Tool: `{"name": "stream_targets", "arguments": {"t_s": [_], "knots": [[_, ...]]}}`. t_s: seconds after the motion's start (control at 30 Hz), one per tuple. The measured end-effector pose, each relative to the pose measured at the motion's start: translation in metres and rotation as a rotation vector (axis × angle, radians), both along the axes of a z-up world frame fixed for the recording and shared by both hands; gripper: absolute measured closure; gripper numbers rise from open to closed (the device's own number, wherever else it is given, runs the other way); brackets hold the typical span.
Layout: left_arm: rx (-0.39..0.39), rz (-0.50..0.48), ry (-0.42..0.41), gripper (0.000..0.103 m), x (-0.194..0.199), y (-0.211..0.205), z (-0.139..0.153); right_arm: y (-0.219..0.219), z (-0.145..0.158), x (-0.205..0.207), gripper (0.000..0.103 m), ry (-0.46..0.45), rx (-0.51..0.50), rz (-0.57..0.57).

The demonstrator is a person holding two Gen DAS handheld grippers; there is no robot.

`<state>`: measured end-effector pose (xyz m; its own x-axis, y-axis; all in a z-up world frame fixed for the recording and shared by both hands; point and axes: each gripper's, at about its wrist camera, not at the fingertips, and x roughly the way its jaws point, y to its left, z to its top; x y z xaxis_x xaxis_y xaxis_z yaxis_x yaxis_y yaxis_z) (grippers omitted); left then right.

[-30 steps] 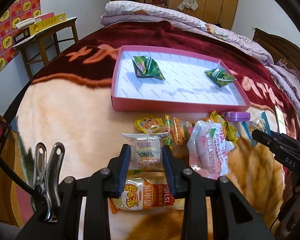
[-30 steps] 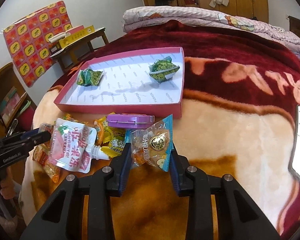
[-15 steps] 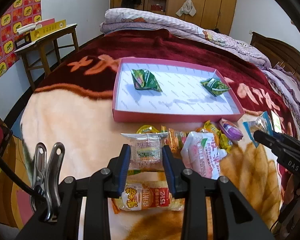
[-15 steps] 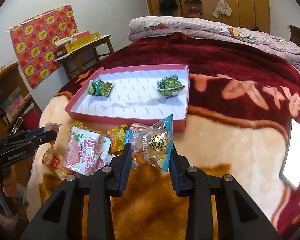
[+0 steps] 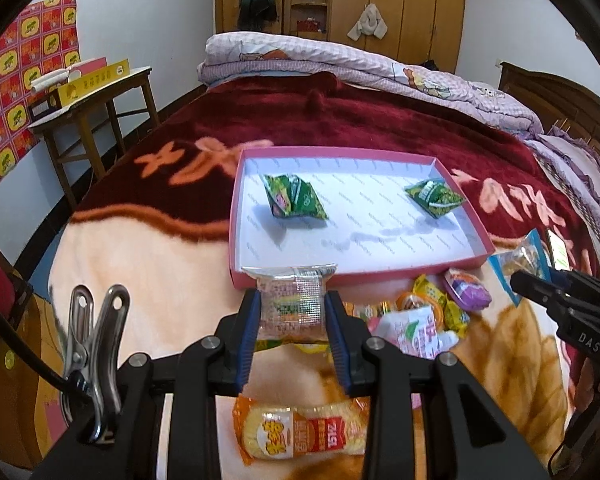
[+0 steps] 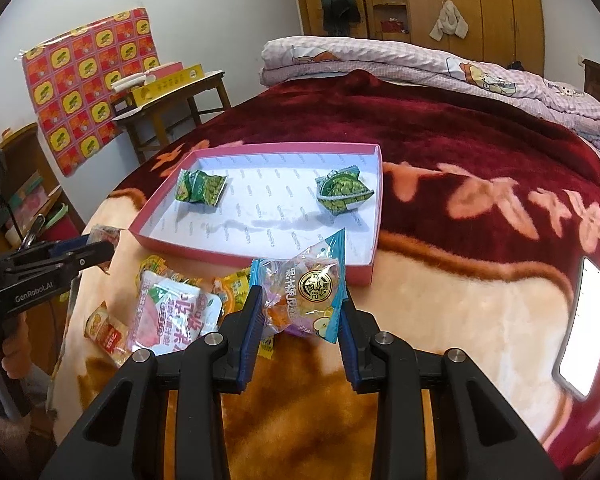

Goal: Organize snacks
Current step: 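Carry both clear candy packets up and into the pink tray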

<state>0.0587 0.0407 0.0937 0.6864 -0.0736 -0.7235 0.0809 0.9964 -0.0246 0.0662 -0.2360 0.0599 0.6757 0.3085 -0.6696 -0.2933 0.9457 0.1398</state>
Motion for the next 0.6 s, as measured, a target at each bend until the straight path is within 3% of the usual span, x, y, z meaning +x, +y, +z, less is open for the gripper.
{"name": "stream_targets", "arguments": {"t_s": [0.6], "knots": [[0.003,0.018,0.012,0.069,0.041,0.004,-0.003,0.0,0.009,0.032,0.068,-0.003,-0.002,0.005]]}}
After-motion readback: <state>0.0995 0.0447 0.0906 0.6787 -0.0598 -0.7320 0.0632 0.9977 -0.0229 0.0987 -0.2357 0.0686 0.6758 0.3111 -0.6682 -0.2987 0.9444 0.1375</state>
